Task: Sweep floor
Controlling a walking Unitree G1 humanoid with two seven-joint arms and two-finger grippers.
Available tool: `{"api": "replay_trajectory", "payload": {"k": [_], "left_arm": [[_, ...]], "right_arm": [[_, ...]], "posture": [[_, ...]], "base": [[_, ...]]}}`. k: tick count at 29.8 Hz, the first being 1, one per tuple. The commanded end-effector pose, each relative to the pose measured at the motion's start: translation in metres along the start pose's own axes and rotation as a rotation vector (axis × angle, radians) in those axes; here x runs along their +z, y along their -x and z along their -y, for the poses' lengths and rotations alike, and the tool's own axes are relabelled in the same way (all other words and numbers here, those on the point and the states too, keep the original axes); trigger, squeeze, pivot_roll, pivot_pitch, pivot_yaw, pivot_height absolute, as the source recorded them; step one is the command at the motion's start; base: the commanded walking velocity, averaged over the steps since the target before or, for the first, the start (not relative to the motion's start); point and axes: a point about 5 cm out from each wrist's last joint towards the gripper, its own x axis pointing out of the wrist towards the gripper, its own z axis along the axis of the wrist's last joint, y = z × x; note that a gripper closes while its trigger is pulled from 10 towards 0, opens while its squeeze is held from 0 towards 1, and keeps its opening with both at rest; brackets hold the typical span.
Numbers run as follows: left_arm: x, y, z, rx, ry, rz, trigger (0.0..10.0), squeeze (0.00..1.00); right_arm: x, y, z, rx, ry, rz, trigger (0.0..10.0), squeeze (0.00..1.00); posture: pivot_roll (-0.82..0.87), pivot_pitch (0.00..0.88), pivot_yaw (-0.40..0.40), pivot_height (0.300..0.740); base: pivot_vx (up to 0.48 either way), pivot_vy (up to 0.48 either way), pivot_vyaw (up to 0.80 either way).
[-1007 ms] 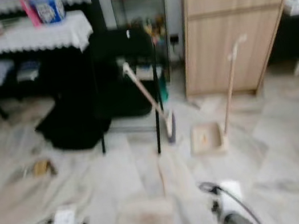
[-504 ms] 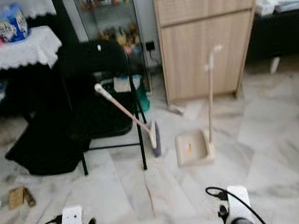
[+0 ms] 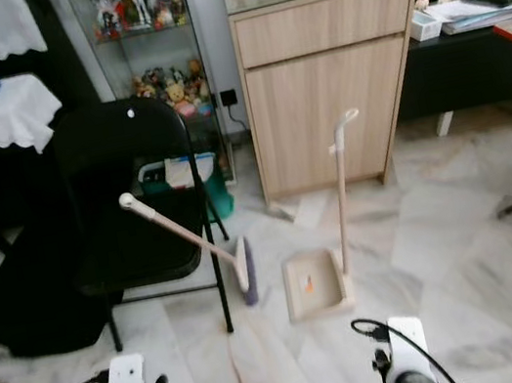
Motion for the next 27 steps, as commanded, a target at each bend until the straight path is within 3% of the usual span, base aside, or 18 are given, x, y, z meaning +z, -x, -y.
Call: {"api": "replay_trajectory", "payload": {"k": [1,15,21,22,23,27], "left_arm": [[-0.002,0.001,-0.005,0.017,0.010,-0.005,10.0,0.00],[-0.004,0.002,-0.005,0.023,-0.001,-0.010,10.0,0.00],[-0.001,0.001,-0.010,0.041,-0.029,-0.017,10.0,0.00],[-0.001,0.001,-0.010,0.042,-0.026,-0.019,10.0,0.64],[-0.002,0.001,-0.010,0.044,-0.028,-0.021,10.0,1.00],[-0.002,0.002,-0.015,0.067,0.007,-0.016,10.0,1.00]], "right_arm": [[-0.005,0.001,-0.007,0.016,-0.014,-0.016,10.0,0.00],[-0.006,0.001,-0.007,0.024,-0.007,-0.013,10.0,0.00],[-0.006,0.001,-0.008,0.022,-0.008,-0.016,10.0,0.00],[-0.006,0.001,-0.008,0.023,-0.008,-0.016,10.0,0.00],[-0.006,0.001,-0.008,0.023,-0.007,-0.017,10.0,0.00],[-0.007,0.001,-0.009,0.026,-0.007,-0.019,10.0,0.00]], "posture": [[-0.06,0.000,0.037,0.740],[-0.06,0.000,0.037,0.740],[-0.06,0.000,0.039,0.740],[-0.06,0.000,0.039,0.740],[-0.06,0.000,0.039,0.740],[-0.06,0.000,0.038,0.740]], "base": [[0.401,0.000,0.00],[0.403,0.000,0.00],[0.000,0.000,0.00],[0.000,0.000,0.00],[0.000,0.000,0.00],[0.000,0.000,0.00]]}}
